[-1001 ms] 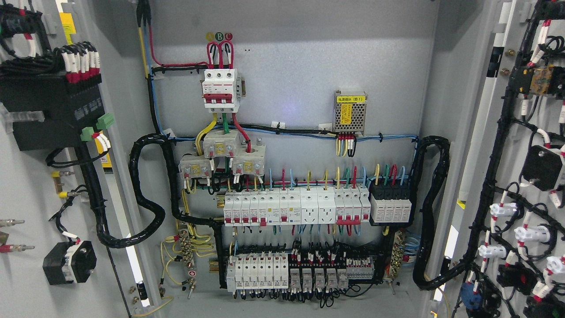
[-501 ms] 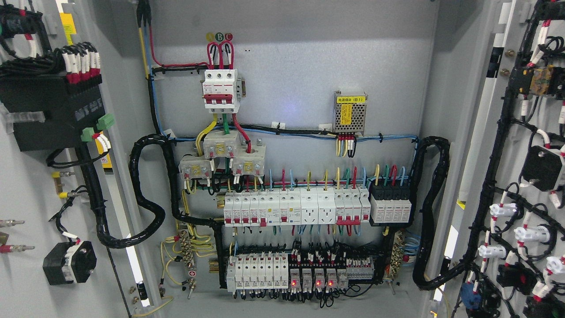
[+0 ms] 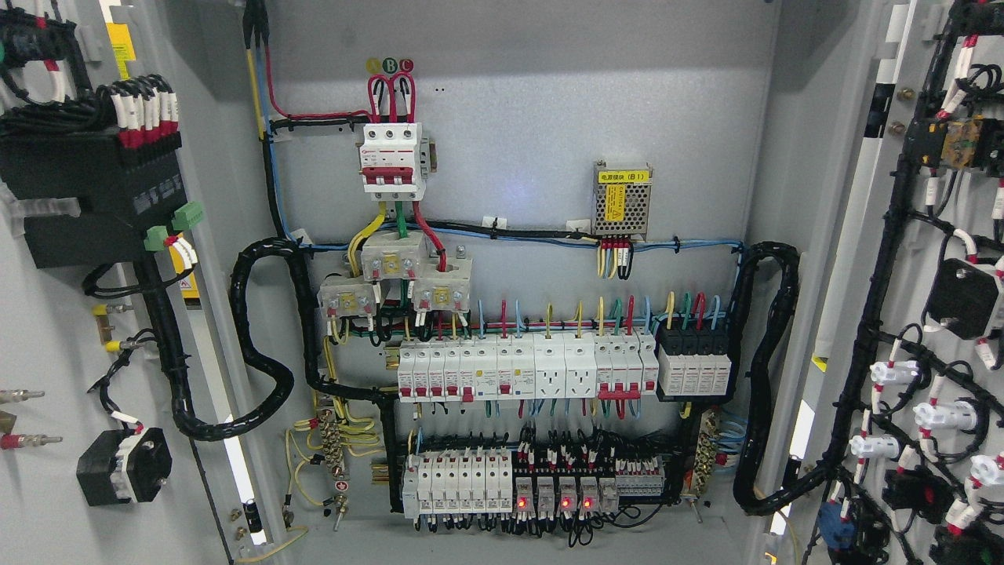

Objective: Open door with both hands

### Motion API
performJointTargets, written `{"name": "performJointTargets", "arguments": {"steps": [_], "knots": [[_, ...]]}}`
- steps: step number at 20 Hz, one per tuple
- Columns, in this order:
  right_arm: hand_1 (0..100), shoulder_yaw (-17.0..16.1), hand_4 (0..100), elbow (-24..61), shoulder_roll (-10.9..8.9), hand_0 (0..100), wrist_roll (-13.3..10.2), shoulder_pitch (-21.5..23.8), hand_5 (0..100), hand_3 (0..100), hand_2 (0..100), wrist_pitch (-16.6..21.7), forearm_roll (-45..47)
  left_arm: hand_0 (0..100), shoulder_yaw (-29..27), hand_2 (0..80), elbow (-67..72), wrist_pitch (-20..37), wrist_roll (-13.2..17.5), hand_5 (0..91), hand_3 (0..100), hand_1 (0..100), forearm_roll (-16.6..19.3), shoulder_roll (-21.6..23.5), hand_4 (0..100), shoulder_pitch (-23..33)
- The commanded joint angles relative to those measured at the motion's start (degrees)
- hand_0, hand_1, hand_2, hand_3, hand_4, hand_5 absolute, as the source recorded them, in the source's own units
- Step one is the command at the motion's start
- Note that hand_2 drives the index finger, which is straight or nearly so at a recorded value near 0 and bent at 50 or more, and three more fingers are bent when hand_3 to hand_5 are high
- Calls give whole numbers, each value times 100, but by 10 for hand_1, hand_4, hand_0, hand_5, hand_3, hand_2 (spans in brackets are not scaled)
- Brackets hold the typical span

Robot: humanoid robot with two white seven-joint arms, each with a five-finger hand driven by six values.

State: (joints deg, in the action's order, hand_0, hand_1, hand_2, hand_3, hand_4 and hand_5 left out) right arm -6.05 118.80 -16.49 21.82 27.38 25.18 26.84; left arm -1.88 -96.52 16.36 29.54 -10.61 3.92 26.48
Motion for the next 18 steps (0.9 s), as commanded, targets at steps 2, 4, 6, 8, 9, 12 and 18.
{"name": "performJointTargets", "arguments": {"steps": [2,4,6,8,9,12,18], "knots": [[63,-784,0,117,-539,215,-11,22,0,0,0,-48,199,185,-189,131,-2080,647,69,0,279,92,-12,3,124,-38],[63,-784,0,117,-566,215,-55,-109,0,0,0,-57,199,167,-277,134,-2239,675,78,0,286,96,-12,3,129,-64],[63,-784,0,117,-566,215,-125,-206,0,0,0,-75,199,151,-286,134,-2274,754,78,0,287,94,-12,12,131,-82],[63,-784,0,117,-566,215,-126,-276,0,0,0,-119,217,141,-330,133,-2274,763,78,0,288,91,-38,3,132,-82],[63,-784,0,117,-566,215,-126,-294,0,0,0,-119,252,133,-383,128,-2274,754,78,0,287,91,-108,3,132,-73],[63,-793,0,117,-566,215,-126,-329,0,0,0,-110,497,119,-637,119,-2266,737,78,0,274,87,-432,3,126,-73],[64,-854,0,117,-566,215,-117,-321,0,0,0,-22,524,103,-1235,116,-2239,474,219,0,277,81,-1162,47,134,-82]]}}
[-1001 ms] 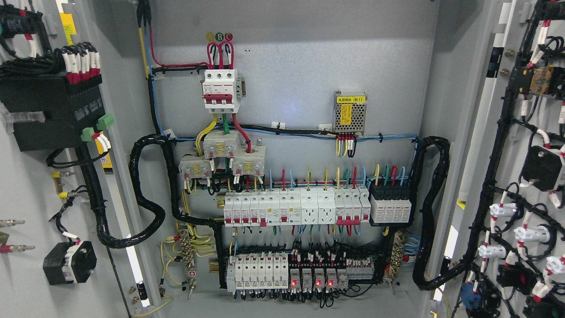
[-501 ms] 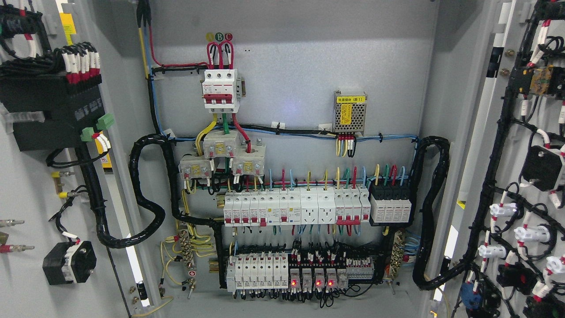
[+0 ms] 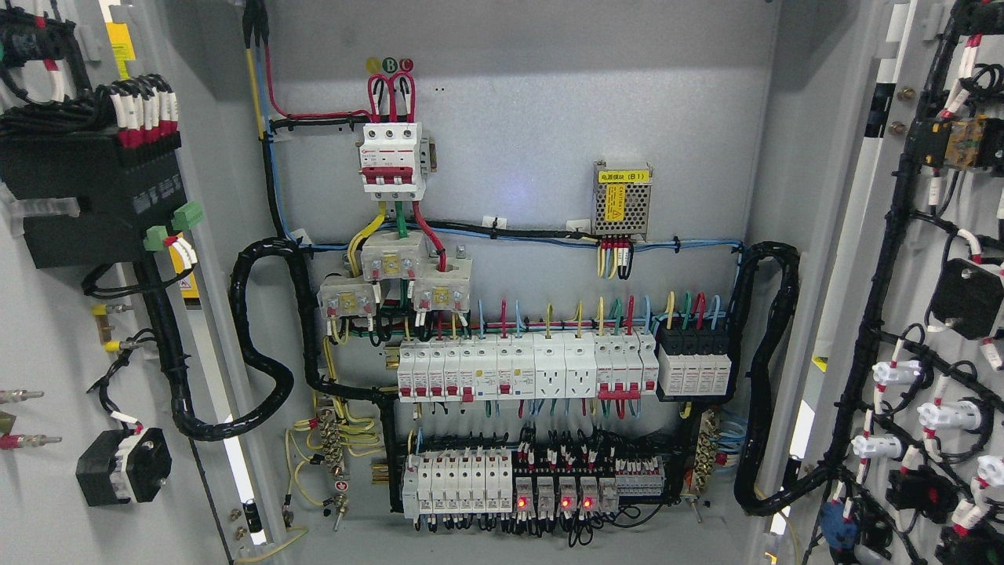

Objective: Open door with both hands

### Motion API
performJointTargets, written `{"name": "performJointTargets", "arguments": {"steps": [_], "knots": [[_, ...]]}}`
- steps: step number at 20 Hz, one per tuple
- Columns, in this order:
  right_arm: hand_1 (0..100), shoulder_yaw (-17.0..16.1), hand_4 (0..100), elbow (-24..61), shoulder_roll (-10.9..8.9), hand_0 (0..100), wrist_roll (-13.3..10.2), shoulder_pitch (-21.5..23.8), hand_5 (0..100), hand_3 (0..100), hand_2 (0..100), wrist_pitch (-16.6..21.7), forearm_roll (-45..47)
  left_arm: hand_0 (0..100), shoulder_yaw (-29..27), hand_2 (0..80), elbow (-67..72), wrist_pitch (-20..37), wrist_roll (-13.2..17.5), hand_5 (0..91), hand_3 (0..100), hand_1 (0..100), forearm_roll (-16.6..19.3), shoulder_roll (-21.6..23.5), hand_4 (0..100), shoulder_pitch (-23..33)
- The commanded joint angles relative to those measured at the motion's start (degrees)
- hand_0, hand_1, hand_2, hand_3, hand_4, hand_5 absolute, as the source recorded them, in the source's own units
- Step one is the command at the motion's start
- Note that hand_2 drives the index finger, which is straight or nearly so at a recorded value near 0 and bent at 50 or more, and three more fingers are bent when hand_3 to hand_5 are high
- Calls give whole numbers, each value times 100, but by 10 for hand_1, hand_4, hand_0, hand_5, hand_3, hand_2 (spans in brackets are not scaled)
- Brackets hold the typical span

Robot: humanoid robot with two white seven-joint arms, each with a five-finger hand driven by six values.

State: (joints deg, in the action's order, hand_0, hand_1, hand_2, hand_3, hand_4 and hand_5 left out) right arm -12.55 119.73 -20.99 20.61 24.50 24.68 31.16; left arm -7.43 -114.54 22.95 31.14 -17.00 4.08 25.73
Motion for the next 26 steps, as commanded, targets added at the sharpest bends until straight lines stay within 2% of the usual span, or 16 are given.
{"name": "performJointTargets", "arguments": {"steps": [1,10,17,20,24,26], "knots": [[64,-204,0,24,-115,215,5,-25,0,0,0,28,92,101,-733,115,-438,-238,68,0,278,79,-628,31,134,-7],[64,-204,0,24,-89,215,5,-7,0,0,0,20,399,87,-900,124,-429,-238,120,0,313,73,-858,22,157,2],[63,-213,0,24,-54,215,5,19,0,0,0,20,408,85,-1374,143,-412,-247,129,0,341,67,-1279,40,187,81],[63,-204,0,24,-28,215,5,28,0,0,0,28,688,83,-1559,150,-403,-343,287,0,359,66,-1385,40,203,81],[63,-222,0,24,-28,215,5,72,0,0,0,37,742,80,-1849,154,-377,-545,314,0,367,67,-1596,31,212,81],[63,-248,0,24,-10,215,5,90,0,0,0,46,742,78,-2033,164,-280,-659,462,0,379,69,-1701,31,225,46]]}}
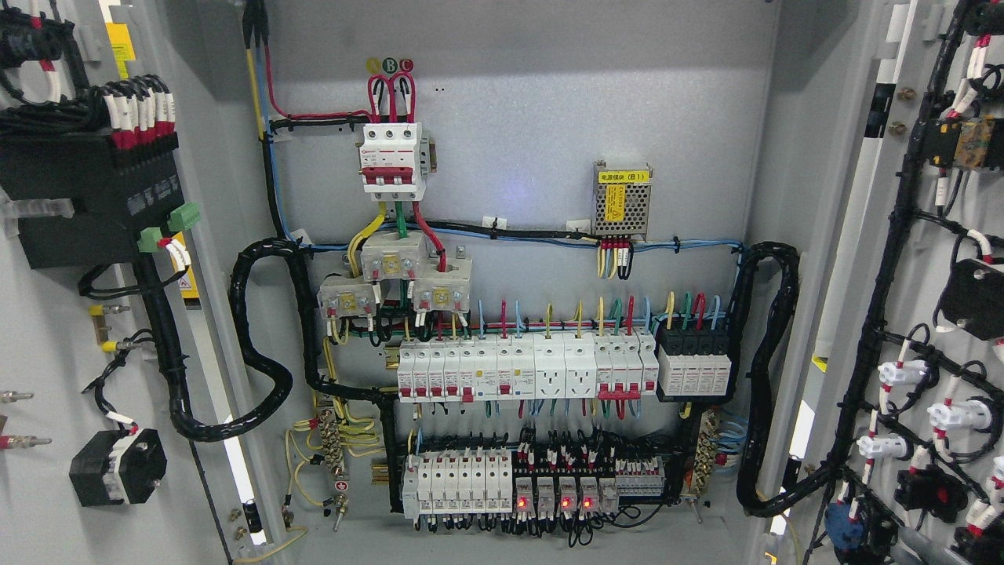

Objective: Open door with both hands

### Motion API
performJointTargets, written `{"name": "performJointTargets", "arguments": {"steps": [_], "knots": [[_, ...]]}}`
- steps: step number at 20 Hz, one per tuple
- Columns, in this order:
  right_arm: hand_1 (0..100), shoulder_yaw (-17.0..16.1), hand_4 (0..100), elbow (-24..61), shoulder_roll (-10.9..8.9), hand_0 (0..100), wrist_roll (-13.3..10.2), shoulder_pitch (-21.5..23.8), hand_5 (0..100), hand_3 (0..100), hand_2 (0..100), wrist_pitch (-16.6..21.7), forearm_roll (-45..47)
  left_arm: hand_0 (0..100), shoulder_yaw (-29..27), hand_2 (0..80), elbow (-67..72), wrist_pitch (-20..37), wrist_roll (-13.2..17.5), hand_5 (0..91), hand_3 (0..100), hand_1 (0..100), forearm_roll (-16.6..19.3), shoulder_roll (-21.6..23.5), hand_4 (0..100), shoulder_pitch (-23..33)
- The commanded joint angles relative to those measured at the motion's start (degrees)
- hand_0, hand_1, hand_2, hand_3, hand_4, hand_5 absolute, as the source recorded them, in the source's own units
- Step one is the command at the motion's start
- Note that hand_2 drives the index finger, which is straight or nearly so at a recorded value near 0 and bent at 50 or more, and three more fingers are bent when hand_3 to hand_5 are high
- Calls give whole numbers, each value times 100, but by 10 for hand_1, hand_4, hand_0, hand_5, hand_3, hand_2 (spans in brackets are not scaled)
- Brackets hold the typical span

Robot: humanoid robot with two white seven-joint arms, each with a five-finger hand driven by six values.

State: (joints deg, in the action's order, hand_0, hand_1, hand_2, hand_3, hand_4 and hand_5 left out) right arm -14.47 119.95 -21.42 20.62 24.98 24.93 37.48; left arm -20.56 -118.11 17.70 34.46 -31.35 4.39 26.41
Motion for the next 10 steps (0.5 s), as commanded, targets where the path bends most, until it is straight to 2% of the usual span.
{"name": "performJointTargets", "arguments": {"steps": [1,5,10], "knots": [[63,-64,0,2,32,215,3,77,0,0,0,12,119,78,-826,168,113,-205,227,0,384,69,-310,9,227,-48],[63,-196,0,2,93,215,3,130,0,0,0,20,137,79,-1292,189,280,-688,622,0,391,71,-486,9,253,-223],[63,-284,0,2,102,215,3,130,0,0,0,20,146,68,-1757,207,693,-1031,912,0,409,76,-486,70,278,-575]]}}
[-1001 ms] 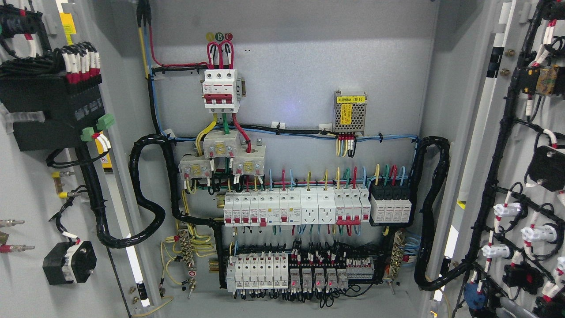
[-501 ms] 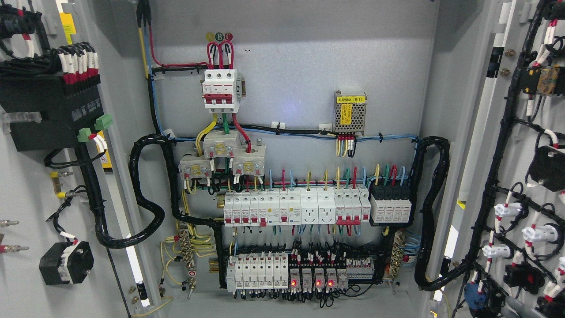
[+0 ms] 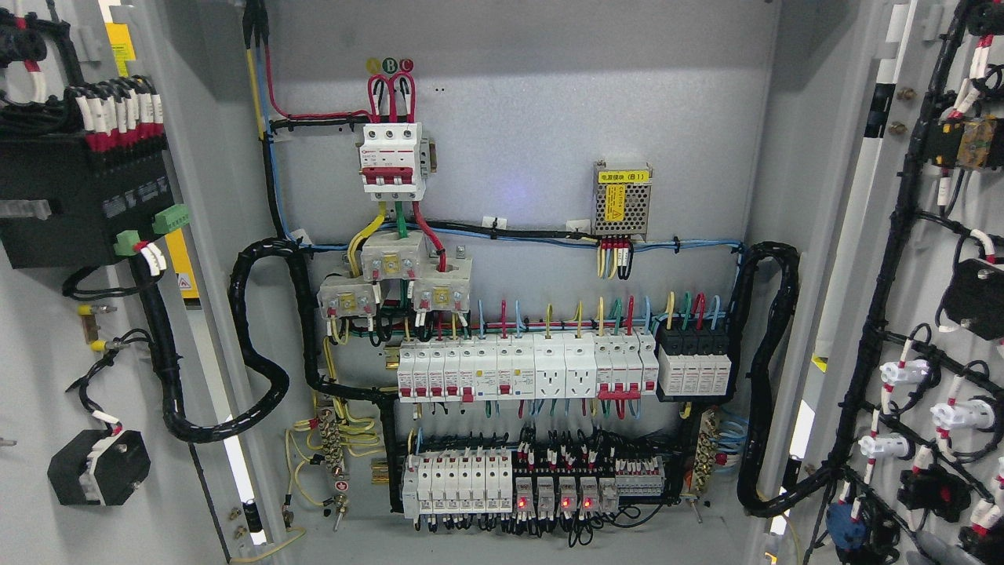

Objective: Open door with both hands

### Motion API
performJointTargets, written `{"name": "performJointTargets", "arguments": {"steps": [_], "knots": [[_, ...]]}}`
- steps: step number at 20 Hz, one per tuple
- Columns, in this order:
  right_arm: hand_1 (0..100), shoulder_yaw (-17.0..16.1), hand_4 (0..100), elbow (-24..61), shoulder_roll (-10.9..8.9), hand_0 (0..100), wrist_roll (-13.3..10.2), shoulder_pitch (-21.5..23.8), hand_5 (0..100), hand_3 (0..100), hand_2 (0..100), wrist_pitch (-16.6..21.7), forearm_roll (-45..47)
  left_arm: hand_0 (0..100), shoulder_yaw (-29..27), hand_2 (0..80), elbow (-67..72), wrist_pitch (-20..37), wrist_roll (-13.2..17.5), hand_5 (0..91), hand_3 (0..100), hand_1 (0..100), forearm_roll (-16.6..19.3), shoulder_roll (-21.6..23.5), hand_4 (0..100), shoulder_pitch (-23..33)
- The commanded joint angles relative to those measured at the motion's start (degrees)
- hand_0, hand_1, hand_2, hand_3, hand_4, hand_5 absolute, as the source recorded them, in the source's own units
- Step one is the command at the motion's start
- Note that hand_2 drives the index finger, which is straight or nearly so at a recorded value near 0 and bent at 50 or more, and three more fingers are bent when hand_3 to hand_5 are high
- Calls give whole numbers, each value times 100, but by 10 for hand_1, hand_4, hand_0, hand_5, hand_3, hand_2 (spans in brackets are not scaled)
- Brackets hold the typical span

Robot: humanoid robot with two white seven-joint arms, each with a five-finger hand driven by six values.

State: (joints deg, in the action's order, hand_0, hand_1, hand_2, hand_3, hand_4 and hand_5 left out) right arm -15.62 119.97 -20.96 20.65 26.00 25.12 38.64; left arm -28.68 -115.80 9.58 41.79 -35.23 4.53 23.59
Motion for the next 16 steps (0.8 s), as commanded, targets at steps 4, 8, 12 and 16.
{"name": "performJointTargets", "arguments": {"steps": [4,8,12,16], "knots": [[63,-248,0,1,57,215,-17,28,0,0,0,1,187,66,-1289,226,681,-605,443,2,424,78,-229,145,289,-505],[63,-406,0,1,83,215,-17,37,0,0,0,1,197,59,-1544,239,866,-668,558,23,434,85,-361,312,300,-531],[63,-451,0,1,92,215,-17,107,0,0,0,1,197,54,-1702,247,1103,-668,646,31,437,89,-388,444,306,-549],[63,-451,0,1,92,215,-17,142,0,0,0,1,205,50,-1703,247,1401,-676,646,34,440,93,-493,663,309,-628]]}}
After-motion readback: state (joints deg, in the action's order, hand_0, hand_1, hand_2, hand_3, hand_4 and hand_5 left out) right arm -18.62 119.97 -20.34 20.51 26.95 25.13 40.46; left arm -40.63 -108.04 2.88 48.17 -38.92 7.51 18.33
